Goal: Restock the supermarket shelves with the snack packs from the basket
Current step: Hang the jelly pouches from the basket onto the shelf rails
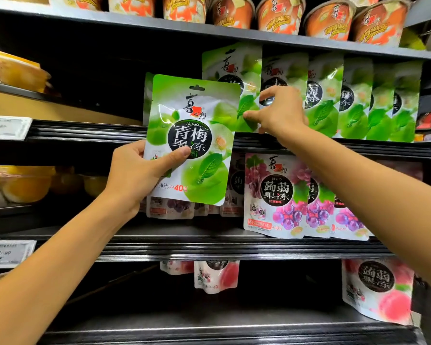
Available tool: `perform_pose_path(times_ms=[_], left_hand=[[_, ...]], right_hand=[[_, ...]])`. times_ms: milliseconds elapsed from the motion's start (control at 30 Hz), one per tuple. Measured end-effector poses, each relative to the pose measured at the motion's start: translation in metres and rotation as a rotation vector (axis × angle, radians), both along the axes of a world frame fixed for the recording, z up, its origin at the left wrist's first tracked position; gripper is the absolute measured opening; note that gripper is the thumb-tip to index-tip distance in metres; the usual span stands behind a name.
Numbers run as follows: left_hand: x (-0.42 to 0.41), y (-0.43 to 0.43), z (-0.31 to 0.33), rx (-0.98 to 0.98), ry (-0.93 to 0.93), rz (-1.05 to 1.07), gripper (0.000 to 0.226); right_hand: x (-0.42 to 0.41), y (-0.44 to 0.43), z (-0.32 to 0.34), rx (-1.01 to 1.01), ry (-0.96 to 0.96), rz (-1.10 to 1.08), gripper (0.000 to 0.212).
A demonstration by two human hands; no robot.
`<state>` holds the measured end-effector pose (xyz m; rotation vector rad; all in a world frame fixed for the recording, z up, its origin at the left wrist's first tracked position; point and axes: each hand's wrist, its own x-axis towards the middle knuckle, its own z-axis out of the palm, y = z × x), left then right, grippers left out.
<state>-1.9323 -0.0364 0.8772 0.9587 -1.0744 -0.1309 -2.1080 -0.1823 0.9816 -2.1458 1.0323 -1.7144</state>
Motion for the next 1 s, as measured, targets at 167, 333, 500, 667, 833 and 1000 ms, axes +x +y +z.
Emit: perform_pose_path(times_ms=[167,333,500,667,833,1000], left_hand=[[-0.003,0.001,0.003,-0.013,-0.001,-0.009,0.038],[-0.009,-0.001,0.009,-0.026,0.037,-0.008,0.025],[-0.014,-0.004,0.021,-0.028,0.062,-0.018,0.021],[-0.019,-0.010,0.035,-0.034,0.039,0.064,0.027],[-0.018,-0.020,0.055,0.043,-0.030,0.254,0.049],[-0.022,-0.016,0.049,-0.142,-0.398,0.527,0.042]], right_hand=[[-0.009,-0.003,0.004,0.014,0.002,0.032,0.045],[-0.014,-0.008,0.002,0.007,-0.035,0.036,0.048],[-0.014,0.014,0.002,-0.136,-0.099,0.200,0.029],[-0.005,0.041,-0.011,0.312,0.108,0.703,0.038],[0.006,0.041,-0.006,0.392,-0.059,0.718,0.039],[0.020,0.030,0.020,0.394,-0.260,0.597,0.044]])
